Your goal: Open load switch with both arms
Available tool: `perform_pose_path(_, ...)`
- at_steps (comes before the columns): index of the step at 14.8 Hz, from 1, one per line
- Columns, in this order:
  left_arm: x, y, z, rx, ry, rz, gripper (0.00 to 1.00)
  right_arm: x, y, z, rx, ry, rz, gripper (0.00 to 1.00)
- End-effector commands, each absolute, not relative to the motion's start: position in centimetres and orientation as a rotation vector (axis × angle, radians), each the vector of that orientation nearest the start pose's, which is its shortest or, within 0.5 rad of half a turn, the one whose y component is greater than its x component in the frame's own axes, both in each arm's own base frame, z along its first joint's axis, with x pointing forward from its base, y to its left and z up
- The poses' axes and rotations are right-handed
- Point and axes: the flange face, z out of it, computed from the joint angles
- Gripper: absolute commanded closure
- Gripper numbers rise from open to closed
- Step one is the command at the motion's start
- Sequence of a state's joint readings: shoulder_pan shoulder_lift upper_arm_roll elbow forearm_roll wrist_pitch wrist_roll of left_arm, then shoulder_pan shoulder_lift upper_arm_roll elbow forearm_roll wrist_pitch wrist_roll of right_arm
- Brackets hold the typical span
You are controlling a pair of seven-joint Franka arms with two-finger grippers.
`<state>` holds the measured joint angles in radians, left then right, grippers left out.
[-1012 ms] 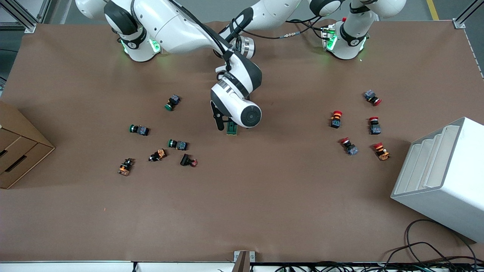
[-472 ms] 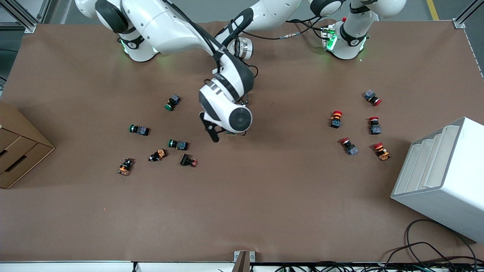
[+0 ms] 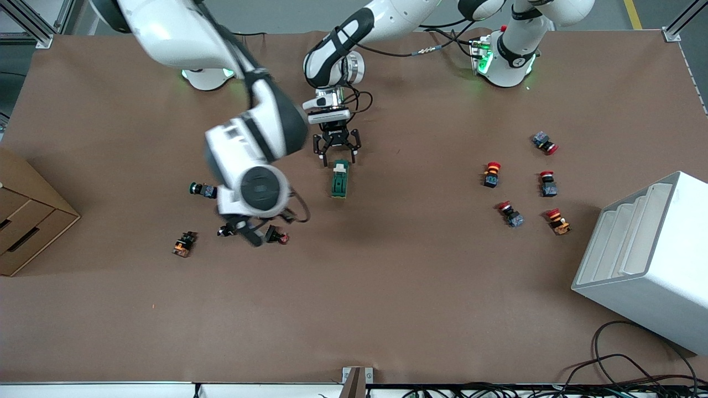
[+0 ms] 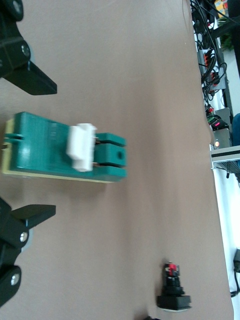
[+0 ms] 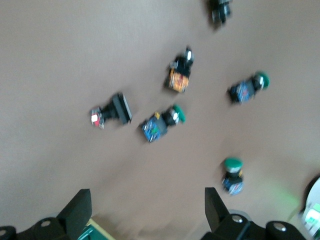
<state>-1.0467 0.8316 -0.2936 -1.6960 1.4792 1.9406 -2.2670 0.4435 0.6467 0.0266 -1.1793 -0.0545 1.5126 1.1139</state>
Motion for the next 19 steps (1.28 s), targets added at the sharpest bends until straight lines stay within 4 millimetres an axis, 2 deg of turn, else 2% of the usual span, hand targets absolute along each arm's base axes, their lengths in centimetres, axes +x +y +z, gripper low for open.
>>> perform_pose_path(1,25.2,-60.9,19.0,-2.693,-0.015,-1.315,0.03,64.0,23.7,43.1,-3.226,0.749,0.342,0.00)
perform_pose_path(5,29.4,-60.4,29.4,-2.769,0.001,-1.052,0.03,64.4,13.9,47.8,-3.223,0.346,0.330,0.00)
perform_pose_path(7,32.7,-59.8,35.5,-2.837,0.030,-0.894,0.03,64.4,8.8,49.8,-3.208,0.150,0.317,0.00)
perform_pose_path(9,36.5,-57.9,40.9,-2.891,0.062,-0.769,0.02,64.1,3.7,51.7,-3.191,0.045,0.308,0.00)
perform_pose_path(10,38.0,-56.6,42.9,-2.913,0.064,-0.714,0.02,63.8,2.0,52.6,-3.189,-0.010,0.304,0.00)
perform_pose_path(12,42.1,-52.9,47.5,-2.960,0.049,-0.611,0.02,63.3,-1.8,53.9,-3.178,-0.089,0.289,0.00)
perform_pose_path(14,46.0,-49.0,51.3,-2.996,0.031,-0.484,0.02,63.0,-4.5,54.4,-3.162,-0.127,0.291,0.00)
perform_pose_path(15,48.0,-46.8,53.1,-3.004,0.029,-0.425,0.01,63.1,-5.3,54.7,-3.163,-0.102,0.281,0.00)
perform_pose_path(17,51.5,-41.7,55.0,-2.996,0.056,-0.291,0.01,63.2,-5.8,55.3,-3.167,-0.094,0.268,0.00)
perform_pose_path(19,54.8,-35.6,57.1,-3.023,0.035,-0.225,0.00,63.3,-5.6,56.1,-3.172,-0.092,0.239,0.00)
